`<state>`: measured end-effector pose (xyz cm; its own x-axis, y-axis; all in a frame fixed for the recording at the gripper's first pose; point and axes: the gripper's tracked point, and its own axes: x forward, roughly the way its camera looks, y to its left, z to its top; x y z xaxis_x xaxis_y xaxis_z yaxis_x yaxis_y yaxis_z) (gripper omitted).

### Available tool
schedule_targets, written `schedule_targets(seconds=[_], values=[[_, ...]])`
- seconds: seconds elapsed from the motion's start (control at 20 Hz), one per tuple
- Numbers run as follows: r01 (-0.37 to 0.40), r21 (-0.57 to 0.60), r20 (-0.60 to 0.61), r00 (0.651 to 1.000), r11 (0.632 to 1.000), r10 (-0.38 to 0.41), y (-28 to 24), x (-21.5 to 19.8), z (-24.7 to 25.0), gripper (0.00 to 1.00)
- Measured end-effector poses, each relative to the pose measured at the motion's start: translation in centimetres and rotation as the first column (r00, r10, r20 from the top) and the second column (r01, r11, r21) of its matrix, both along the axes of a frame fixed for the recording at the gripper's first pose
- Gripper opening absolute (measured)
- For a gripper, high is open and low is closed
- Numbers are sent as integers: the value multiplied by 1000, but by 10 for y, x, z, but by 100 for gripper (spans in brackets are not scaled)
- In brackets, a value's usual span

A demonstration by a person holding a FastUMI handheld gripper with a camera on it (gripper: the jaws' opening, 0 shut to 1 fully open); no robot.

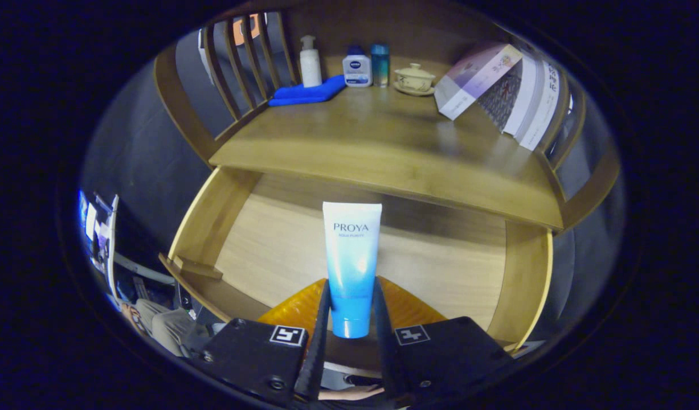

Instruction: Pull open the drawer, take out the items inside it, and place them on the countertop above the cabinet.

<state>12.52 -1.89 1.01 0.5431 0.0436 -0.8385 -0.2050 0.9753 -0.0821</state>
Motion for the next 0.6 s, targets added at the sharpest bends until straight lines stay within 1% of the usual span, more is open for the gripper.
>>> schedule_targets(seconds=[0.15, 0.25, 0.3, 0.4, 0.6], values=[[28, 30, 45, 999, 999, -29, 1, 11, 22, 44], [55, 55, 85, 995, 997, -60, 1, 28, 39, 44], [57, 54, 97, 993, 997, -62, 3, 37, 45, 44], [61, 23, 117, 991, 998, -64, 2, 55, 53, 43], [97, 35, 124, 987, 995, -100, 10, 94, 55, 44]])
